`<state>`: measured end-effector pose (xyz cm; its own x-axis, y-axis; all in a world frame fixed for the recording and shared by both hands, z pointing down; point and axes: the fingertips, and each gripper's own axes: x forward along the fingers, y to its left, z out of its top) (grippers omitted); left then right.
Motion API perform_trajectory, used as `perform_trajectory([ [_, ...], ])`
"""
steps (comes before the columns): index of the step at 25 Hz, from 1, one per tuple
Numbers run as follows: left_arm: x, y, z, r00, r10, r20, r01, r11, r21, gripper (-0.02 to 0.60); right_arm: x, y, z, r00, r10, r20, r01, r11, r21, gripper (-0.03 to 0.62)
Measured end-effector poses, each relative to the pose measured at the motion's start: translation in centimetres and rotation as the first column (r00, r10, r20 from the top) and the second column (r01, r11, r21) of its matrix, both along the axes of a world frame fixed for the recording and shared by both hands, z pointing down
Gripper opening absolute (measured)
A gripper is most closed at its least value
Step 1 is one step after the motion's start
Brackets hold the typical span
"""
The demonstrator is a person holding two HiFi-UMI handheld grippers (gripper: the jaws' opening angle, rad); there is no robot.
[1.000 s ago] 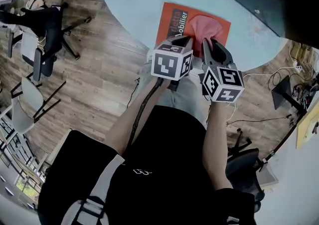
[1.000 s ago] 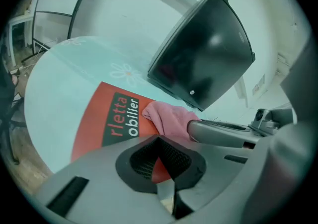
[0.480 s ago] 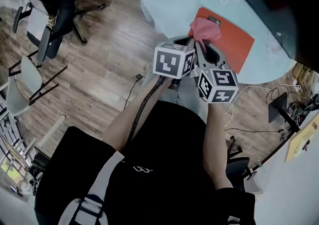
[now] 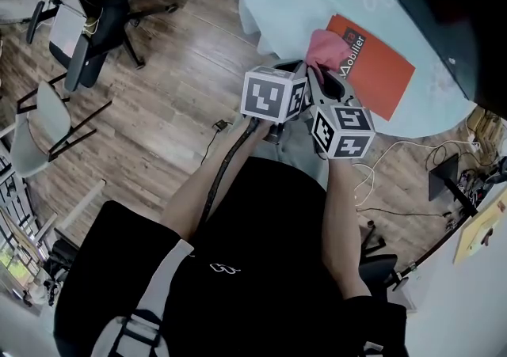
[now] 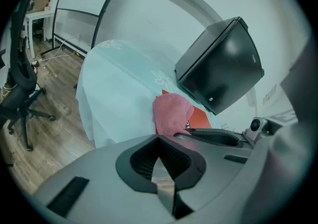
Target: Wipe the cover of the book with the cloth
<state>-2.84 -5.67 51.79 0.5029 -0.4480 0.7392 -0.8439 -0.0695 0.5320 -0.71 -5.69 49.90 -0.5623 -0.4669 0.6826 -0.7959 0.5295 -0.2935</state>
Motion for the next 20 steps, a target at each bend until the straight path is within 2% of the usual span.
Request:
perform_trajectory([
  [9,2.1,1.5,0.4,1.0,0.002,0.028,-0.001,1.0,-0.022,0.014,1.9,1.0,0.0,0.998,-0.011,0.055,0.011,1.0,-0.002,0.054],
  [15,2.2,1.5,0.6,0.994,-0.018,0.109,0.019,1.0,-0.013,0.015,2.4,1.3,0.1,0.997,-0.049,0.067,0.047,0.998,0.031,0.054],
  [20,4.1,2.1,0.3,0.995,-0.021,0.102,0.023,0.999,-0.025,0.014,4.0,1.3,-0.1,0.995,-0.04,0.089,0.038,0.999,0.022,0.052],
])
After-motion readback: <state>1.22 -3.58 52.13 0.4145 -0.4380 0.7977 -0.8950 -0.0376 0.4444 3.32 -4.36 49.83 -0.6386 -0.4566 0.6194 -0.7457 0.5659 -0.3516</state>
